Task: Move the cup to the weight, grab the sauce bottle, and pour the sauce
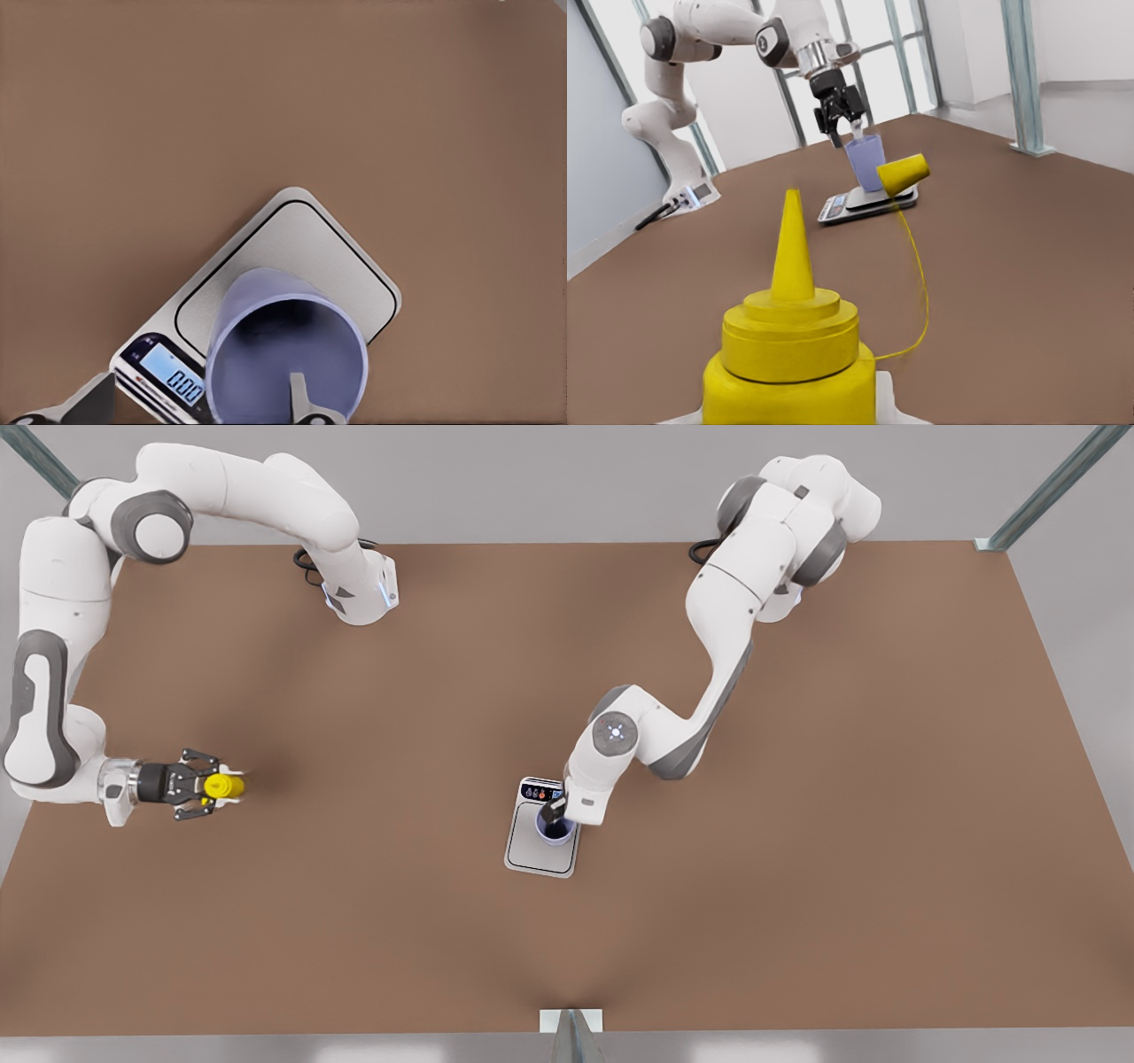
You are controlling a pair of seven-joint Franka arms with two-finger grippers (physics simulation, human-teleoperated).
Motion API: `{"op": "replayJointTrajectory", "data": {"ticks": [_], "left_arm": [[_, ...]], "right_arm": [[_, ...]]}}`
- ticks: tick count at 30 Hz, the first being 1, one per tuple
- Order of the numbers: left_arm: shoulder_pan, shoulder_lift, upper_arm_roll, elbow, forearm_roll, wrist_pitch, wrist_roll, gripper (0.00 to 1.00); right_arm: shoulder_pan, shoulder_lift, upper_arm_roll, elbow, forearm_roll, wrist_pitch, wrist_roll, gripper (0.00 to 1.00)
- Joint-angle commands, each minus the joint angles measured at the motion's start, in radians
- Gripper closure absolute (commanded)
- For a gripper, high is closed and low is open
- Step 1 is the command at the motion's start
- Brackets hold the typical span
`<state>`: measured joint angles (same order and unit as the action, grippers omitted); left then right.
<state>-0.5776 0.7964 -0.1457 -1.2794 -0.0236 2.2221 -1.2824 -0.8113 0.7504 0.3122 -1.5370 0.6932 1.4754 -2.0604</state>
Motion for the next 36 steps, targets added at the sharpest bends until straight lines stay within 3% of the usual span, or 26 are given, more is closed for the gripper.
{"op": "replayJointTrajectory", "data": {"ticks": [1,4,5,6,9,10,11,12,14,16,29,33,36], "left_arm": [[0.002,-0.016,0.000,0.000,-0.006,-0.030,-0.002,0.00],[0.027,-0.118,0.002,0.000,-0.065,-0.169,-0.077,0.00],[0.185,-0.230,-0.002,0.130,-0.139,-0.482,-0.077,0.00],[0.356,-0.249,-0.003,0.369,-0.151,-0.739,-0.066,0.00],[0.745,-0.330,-0.002,0.416,-0.124,-0.878,0.592,0.00],[0.670,-0.272,-0.005,0.384,0.183,-0.877,0.992,0.00],[0.627,-0.235,-0.006,0.358,0.261,-0.872,1.184,0.00],[0.575,-0.342,0.035,0.281,0.209,-0.877,1.207,0.00],[0.395,-0.761,0.301,-0.175,0.079,-0.774,1.210,0.00],[0.397,-0.781,0.301,-0.336,0.079,-0.636,1.207,0.00],[0.401,-0.712,0.270,-0.337,0.079,-0.639,1.201,0.00],[0.404,-0.560,0.212,-0.295,0.079,-0.631,1.201,0.00],[0.400,-0.588,0.212,-0.256,0.077,-0.638,1.200,0.00]], "right_arm": [[0.018,-0.032,0.001,0.000,-0.003,0.000,0.025,0.51],[0.116,-0.114,0.001,0.063,-0.026,0.000,0.157,0.51],[0.165,-0.164,0.001,0.066,-0.040,0.003,0.223,0.51],[0.207,-0.194,0.001,0.087,-0.046,0.006,0.289,0.51],[0.345,-0.201,0.001,0.195,-0.092,0.008,0.477,0.51],[0.399,-0.201,-0.001,0.210,-0.103,0.019,0.528,0.51],[0.454,-0.201,-0.001,0.233,-0.126,0.048,0.592,0.51],[0.518,-0.201,-0.001,0.236,-0.144,0.100,0.646,0.51],[0.616,-0.206,0.001,0.273,-0.218,0.132,0.747,0.51],[0.710,-0.207,-0.001,0.274,-0.291,0.195,0.824,0.51],[1.035,-0.212,-0.002,0.274,-0.465,0.434,1.103,0.50],[1.098,-0.203,-0.004,0.270,-0.514,0.519,1.151,0.50],[1.113,-0.195,-0.004,0.270,-0.529,0.534,1.166,0.50]]}}
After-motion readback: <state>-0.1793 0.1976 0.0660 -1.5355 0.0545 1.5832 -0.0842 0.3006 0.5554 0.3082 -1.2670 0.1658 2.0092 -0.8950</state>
